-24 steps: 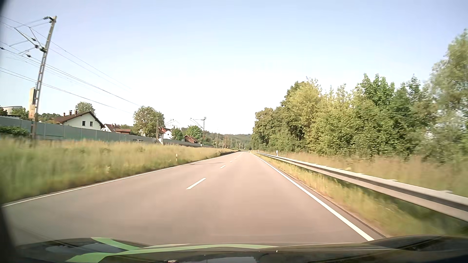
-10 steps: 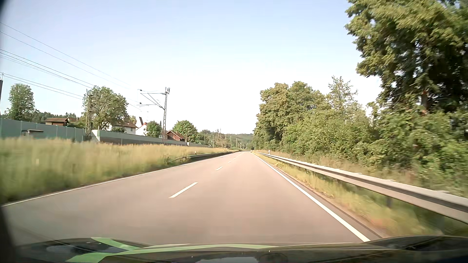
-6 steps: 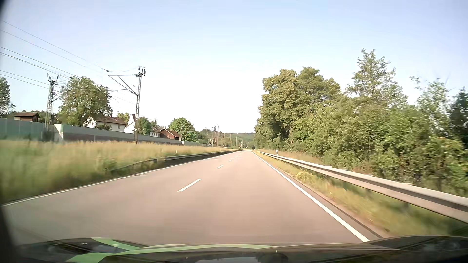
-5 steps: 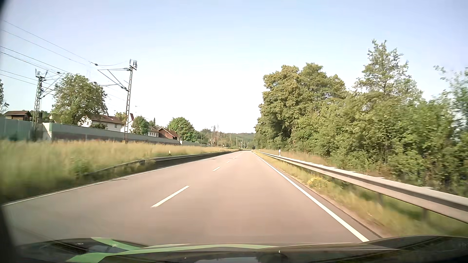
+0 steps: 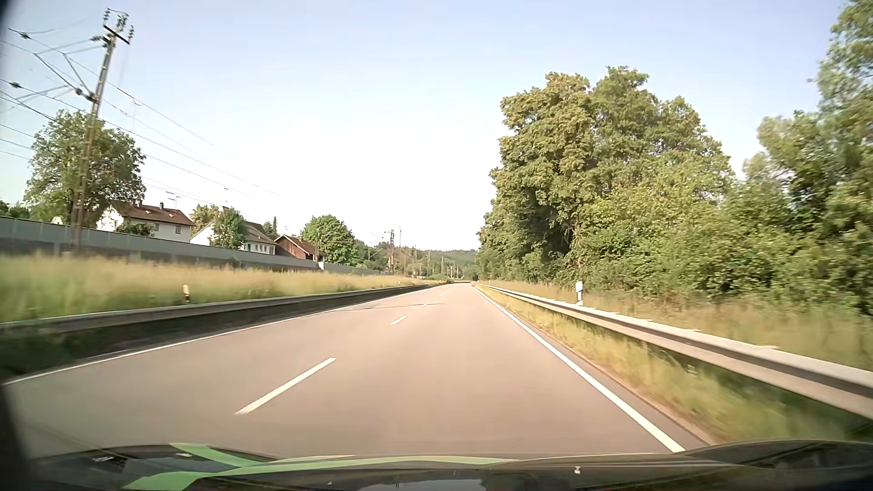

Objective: Follow the waypoints while adhering to traffic rules and regulations

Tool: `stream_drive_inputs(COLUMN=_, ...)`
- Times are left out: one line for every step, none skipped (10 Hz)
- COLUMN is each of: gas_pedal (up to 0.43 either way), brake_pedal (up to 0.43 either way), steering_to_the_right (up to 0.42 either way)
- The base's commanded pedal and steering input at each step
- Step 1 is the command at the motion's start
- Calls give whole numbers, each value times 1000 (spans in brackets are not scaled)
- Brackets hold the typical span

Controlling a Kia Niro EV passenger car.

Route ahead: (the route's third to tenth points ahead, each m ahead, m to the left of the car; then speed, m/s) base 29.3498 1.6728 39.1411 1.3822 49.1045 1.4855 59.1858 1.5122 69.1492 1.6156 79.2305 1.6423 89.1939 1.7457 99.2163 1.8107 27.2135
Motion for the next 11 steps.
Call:
stream_drive_inputs(gas_pedal=197, brake_pedal=0, steering_to_the_right=-2)
stream_drive_inputs(gas_pedal=197, brake_pedal=0, steering_to_the_right=-2)
stream_drive_inputs(gas_pedal=209, brake_pedal=0, steering_to_the_right=-2)
stream_drive_inputs(gas_pedal=220, brake_pedal=0, steering_to_the_right=-2)
stream_drive_inputs(gas_pedal=228, brake_pedal=0, steering_to_the_right=-2)
stream_drive_inputs(gas_pedal=240, brake_pedal=0, steering_to_the_right=-2)
stream_drive_inputs(gas_pedal=248, brake_pedal=0, steering_to_the_right=-2)
stream_drive_inputs(gas_pedal=248, brake_pedal=0, steering_to_the_right=-2)
stream_drive_inputs(gas_pedal=260, brake_pedal=0, steering_to_the_right=-2)
stream_drive_inputs(gas_pedal=260, brake_pedal=0, steering_to_the_right=-3)
stream_drive_inputs(gas_pedal=260, brake_pedal=0, steering_to_the_right=-3)
